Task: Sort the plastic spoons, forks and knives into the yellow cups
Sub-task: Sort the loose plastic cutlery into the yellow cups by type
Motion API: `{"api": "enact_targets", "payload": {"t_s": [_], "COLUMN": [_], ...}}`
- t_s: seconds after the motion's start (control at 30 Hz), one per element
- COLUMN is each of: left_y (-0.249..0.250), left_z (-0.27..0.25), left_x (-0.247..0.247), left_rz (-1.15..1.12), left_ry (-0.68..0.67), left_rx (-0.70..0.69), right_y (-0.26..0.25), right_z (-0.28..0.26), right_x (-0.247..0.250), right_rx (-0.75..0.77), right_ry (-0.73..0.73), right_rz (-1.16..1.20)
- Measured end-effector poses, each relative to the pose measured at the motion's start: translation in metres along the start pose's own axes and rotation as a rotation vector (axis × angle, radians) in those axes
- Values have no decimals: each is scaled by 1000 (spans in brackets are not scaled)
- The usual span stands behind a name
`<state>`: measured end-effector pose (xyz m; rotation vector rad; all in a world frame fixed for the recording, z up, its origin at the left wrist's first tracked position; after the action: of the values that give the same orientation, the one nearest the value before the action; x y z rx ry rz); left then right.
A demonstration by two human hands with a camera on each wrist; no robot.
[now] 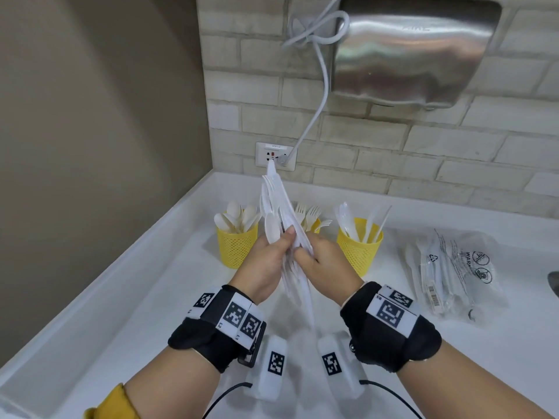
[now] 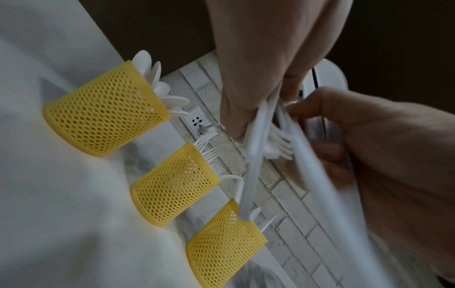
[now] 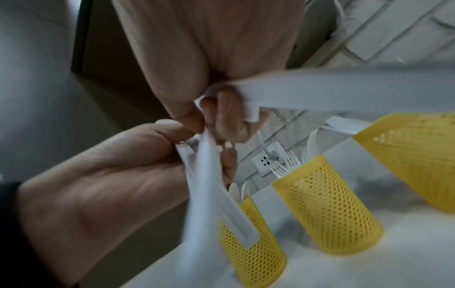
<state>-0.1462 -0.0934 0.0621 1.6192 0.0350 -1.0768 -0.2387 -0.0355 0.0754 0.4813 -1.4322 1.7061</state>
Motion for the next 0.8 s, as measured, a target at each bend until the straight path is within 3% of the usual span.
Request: {"api": "enact_targets", "payload": {"t_s": [0.1, 0.27, 0.37, 0.53, 0.63, 0.8], "left_y": [1, 0, 2, 5, 3, -2], "left_z": [1, 3, 4, 5, 4, 8], "left_x": [-3, -4, -4, -4, -5, 2], "left_rz": [15, 49, 95, 145, 262, 501], "left_ry": [-31, -41, -27, -34, -86, 88], "left_rx": [-24, -33, -7, 10, -56, -138], "right_y": [4, 4, 8, 13, 13, 17], "right_z": [-1, -3, -4, 1, 4, 11], "right_x": [-3, 1, 4, 11, 15, 28], "right_rx": [-85, -121, -221, -241, -249, -336], "right_ry": [-50, -46, -117, -83, -6, 81], "right_rz": [197, 336, 587, 731, 776, 912]}}
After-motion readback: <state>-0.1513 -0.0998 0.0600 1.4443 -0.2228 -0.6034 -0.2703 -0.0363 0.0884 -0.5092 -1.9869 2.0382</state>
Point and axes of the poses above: each hand's wrist, its own z-axis towards the middle knuckle, its own x-axis out of the back of the hand, y = z × x, the point moved 1 cm from there along z, towards the middle knuckle, and after that the axes turned 14 degrees about -z, right-handed, at the moved point
